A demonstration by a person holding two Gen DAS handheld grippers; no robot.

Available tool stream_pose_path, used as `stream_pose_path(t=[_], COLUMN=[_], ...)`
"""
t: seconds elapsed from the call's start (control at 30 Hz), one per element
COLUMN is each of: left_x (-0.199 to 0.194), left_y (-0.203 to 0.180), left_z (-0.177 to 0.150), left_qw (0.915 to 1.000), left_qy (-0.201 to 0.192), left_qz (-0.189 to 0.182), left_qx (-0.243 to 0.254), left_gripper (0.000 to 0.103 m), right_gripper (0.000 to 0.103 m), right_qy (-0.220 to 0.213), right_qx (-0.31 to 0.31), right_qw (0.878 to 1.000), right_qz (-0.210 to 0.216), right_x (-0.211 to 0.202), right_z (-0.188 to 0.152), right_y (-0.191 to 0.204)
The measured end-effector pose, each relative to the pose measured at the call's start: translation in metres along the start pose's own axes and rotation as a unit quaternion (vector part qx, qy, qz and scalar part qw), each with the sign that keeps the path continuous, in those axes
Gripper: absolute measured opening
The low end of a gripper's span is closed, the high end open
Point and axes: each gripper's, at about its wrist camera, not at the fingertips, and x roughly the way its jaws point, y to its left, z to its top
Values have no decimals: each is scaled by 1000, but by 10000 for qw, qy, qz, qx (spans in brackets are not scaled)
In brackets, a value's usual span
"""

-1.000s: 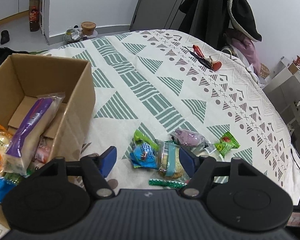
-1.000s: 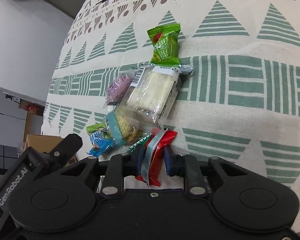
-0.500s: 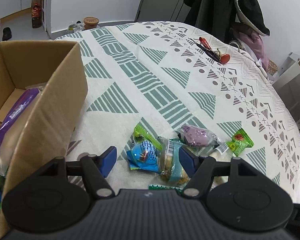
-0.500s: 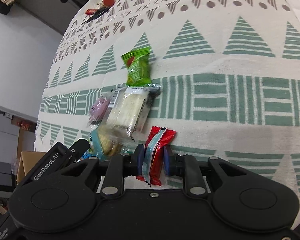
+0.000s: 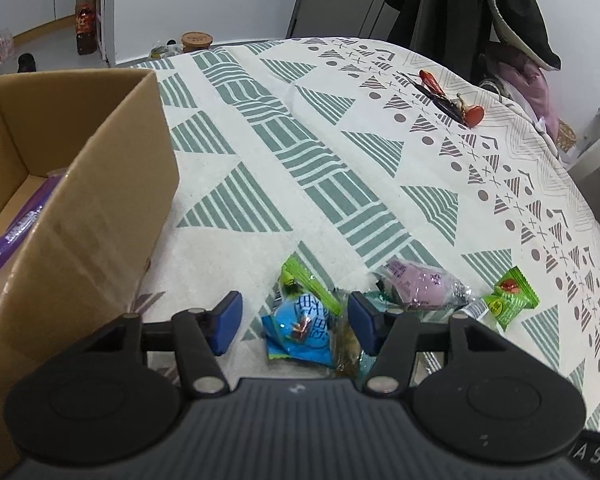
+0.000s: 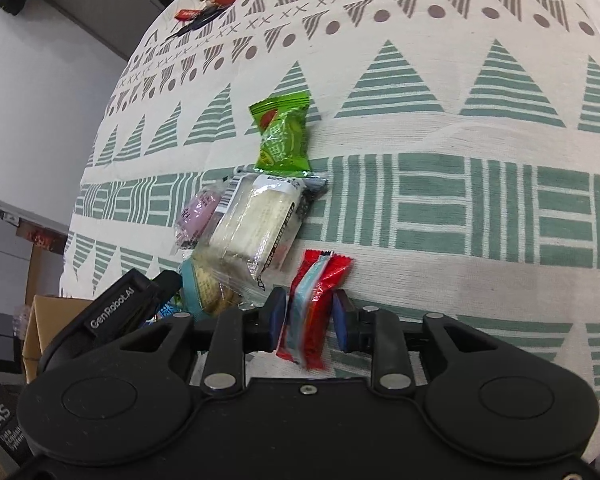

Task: Organize snacks
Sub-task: 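Grasp the red-and-white candy packet with the right tool while the left tool grasps the green-and-blue packet, then carry both packets into the cardboard box and open both tools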

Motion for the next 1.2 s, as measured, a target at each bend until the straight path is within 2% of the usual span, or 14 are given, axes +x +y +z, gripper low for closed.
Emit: stream_pose_path(t=[0.07, 0.17, 0.37, 0.63, 0.83, 1.2], left_x=[0, 1, -20, -54, -81, -137], left_y=[-2, -1, -2, -3, -2, 17], left_z=[1, 1, -1, 3, 2, 13], left_qw=[10000, 9999, 9999, 9994, 9990, 9967], left_qy=[13, 73, -76, -314, -434, -805], left_qz=[-71, -98, -96, -101, -94, -26], left_qx=[25, 10, 34, 43, 20, -60], left_gripper=[37, 28, 27, 27, 27, 27], right_gripper=[28, 22, 21, 21, 21, 21], right_qy=[-16, -44, -186, -326, -443, -556], right_qx=[-24, 41, 212, 151, -28, -542], right_qw=[10000, 10000, 9995, 9982, 9955, 9831], right_qz=[24, 77, 160, 483, 838, 1655], right_x=[1, 2, -9, -28, -43, -66], right_z=[0, 1, 2, 1, -2, -16], right_y=[0, -2, -7, -3, 8, 37])
